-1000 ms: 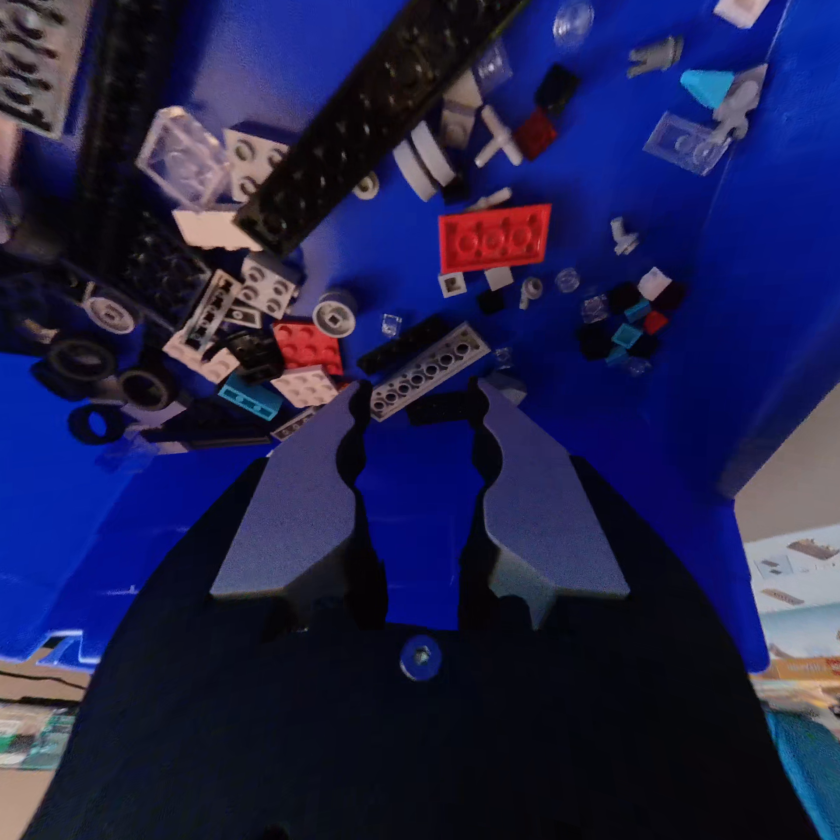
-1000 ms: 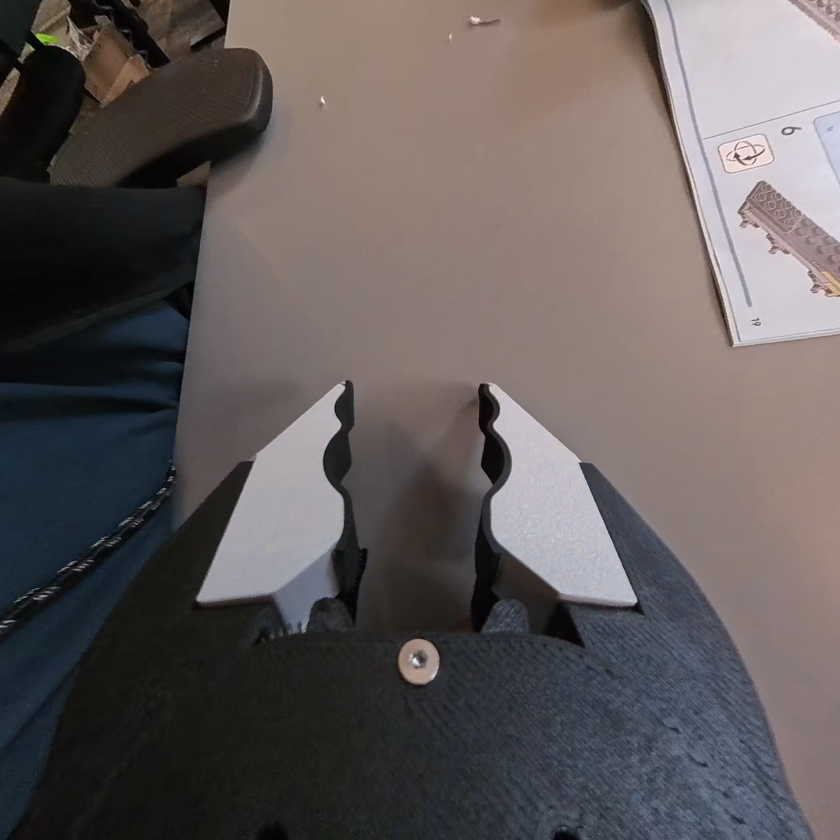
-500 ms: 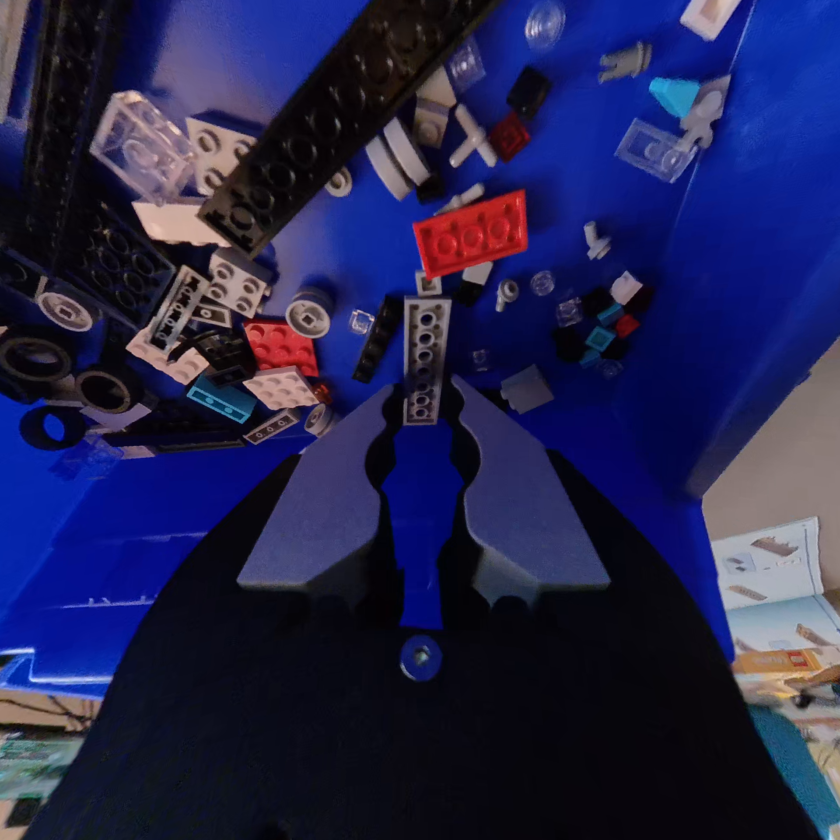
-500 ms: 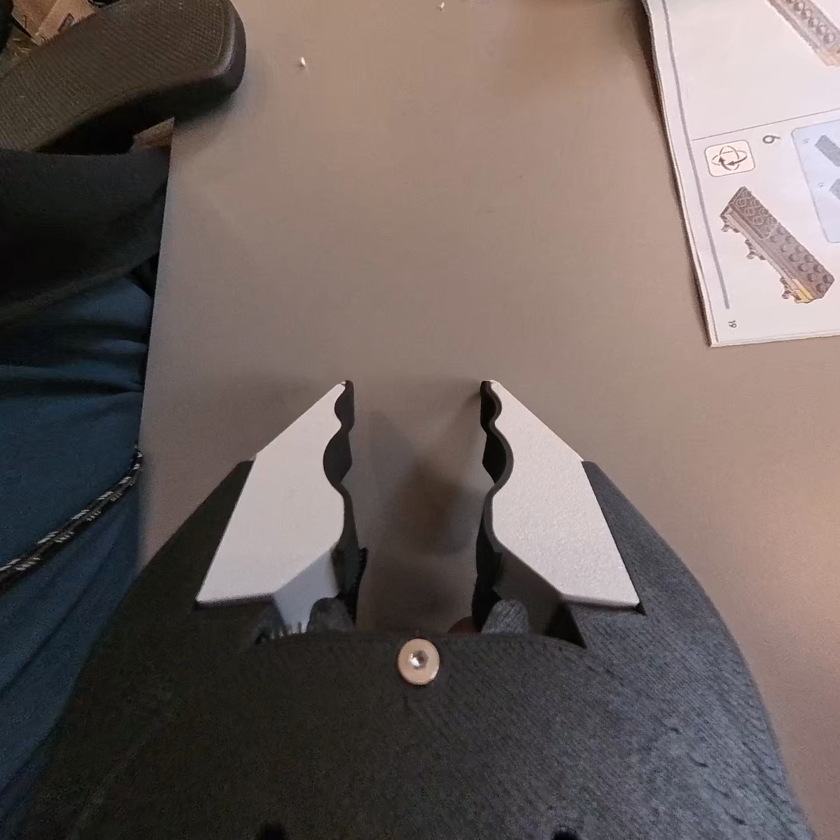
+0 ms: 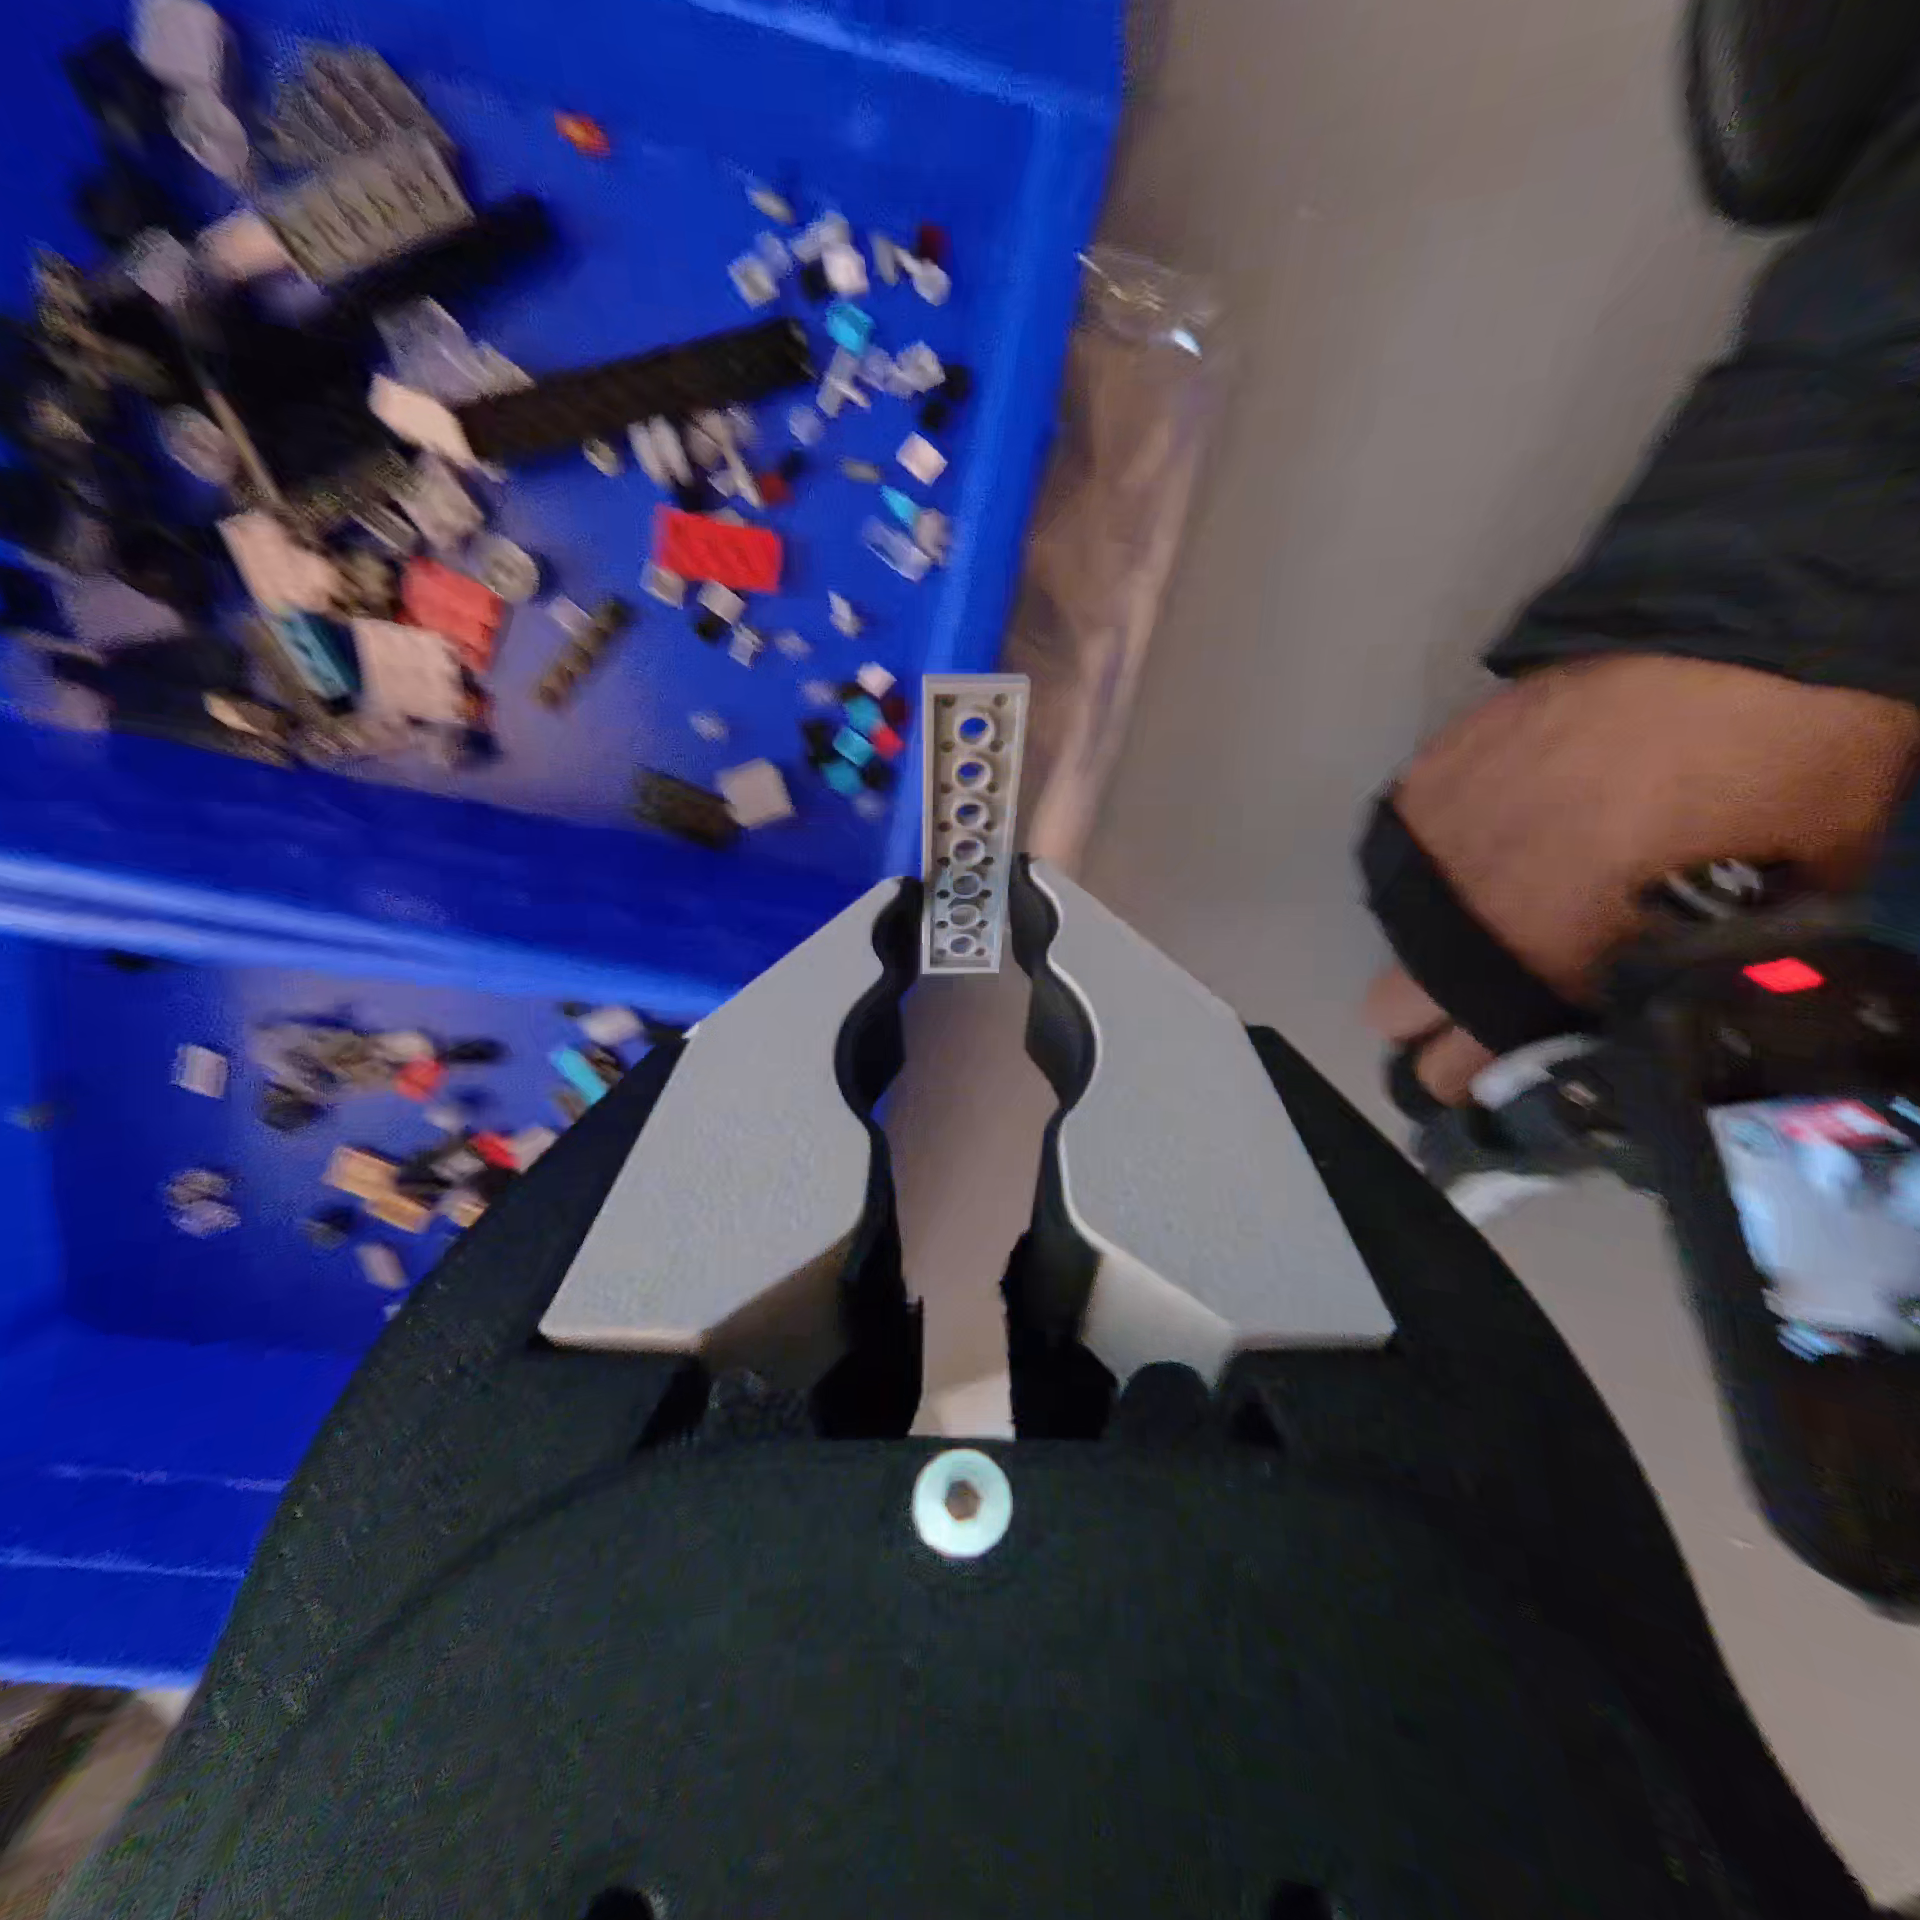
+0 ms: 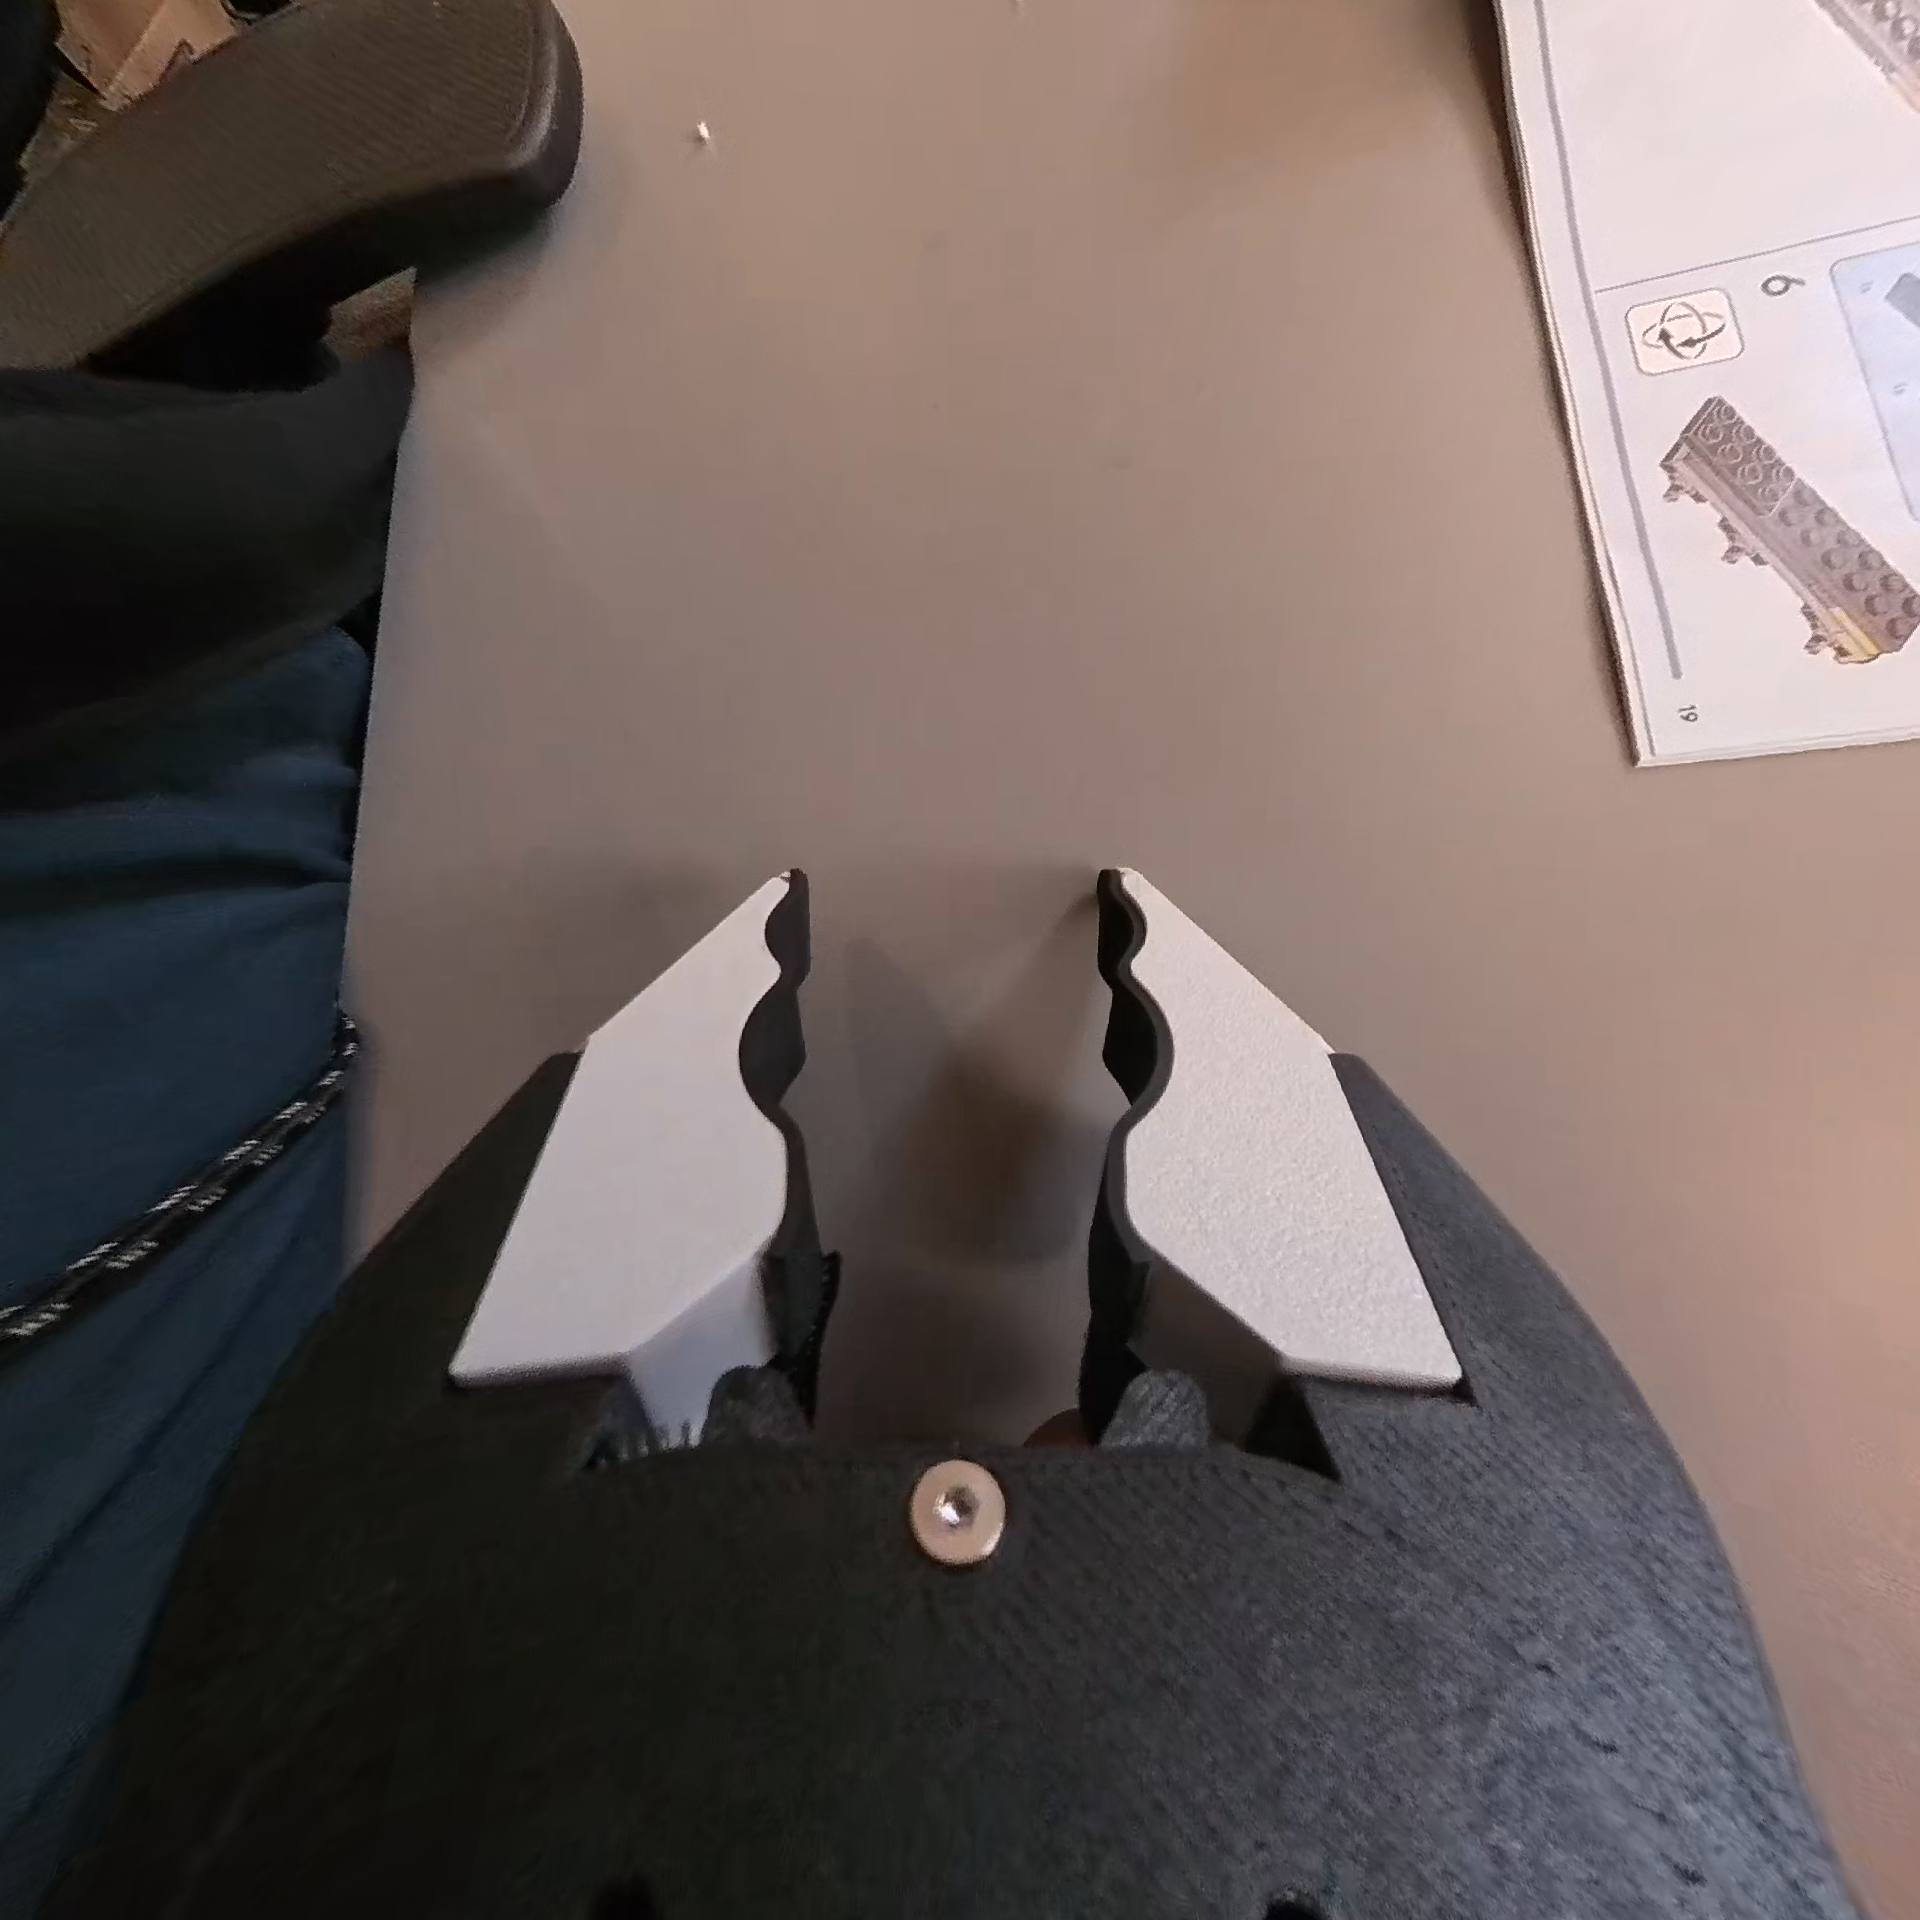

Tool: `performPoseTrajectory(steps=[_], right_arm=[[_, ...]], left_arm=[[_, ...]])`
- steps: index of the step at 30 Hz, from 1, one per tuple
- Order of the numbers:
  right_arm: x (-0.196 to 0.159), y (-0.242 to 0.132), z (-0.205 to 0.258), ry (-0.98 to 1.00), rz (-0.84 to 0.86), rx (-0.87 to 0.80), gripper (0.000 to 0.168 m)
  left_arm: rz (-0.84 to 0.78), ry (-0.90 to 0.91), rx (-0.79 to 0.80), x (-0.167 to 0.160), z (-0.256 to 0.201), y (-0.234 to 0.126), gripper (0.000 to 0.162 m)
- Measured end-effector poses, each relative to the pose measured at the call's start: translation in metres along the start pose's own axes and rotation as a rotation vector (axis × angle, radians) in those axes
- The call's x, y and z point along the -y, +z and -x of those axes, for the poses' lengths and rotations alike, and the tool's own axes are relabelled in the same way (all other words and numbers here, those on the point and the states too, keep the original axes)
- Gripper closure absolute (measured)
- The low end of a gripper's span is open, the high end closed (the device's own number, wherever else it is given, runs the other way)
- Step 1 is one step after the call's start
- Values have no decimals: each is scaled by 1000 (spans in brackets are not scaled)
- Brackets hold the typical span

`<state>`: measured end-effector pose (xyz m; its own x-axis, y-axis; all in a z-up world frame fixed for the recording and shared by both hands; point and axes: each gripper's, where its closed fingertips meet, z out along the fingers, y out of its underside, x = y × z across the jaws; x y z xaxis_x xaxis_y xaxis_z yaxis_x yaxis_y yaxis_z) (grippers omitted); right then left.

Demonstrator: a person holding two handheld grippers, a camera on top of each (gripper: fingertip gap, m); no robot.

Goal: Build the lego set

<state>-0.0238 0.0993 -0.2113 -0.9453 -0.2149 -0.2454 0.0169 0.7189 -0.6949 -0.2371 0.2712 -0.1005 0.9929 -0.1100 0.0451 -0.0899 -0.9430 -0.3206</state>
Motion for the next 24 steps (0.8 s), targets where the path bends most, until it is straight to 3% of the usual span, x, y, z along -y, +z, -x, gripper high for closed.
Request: performPoseTrajectory(steps=[1, 7, 14, 19, 24], right_arm=[[0, 0, 0, 2, 0, 0, 110], [2, 7, 10, -26, 5, 19, 110], [4, 14, 22, -76, 17, 27, 110], [2, 13, 24, -77, 24, 37, 110], [1, 12, 24, -77, 28, 41, 109]], left_arm=[[-12, -35, -25, -12, -16, -4, 145], [101, -217, -125, -102, -88, 32, 145], [206, -270, -184, -139, -120, 79, 145], [177, -245, -207, -122, -118, 72, 136], [-43, -46, -150, -33, -84, 32, 131]])
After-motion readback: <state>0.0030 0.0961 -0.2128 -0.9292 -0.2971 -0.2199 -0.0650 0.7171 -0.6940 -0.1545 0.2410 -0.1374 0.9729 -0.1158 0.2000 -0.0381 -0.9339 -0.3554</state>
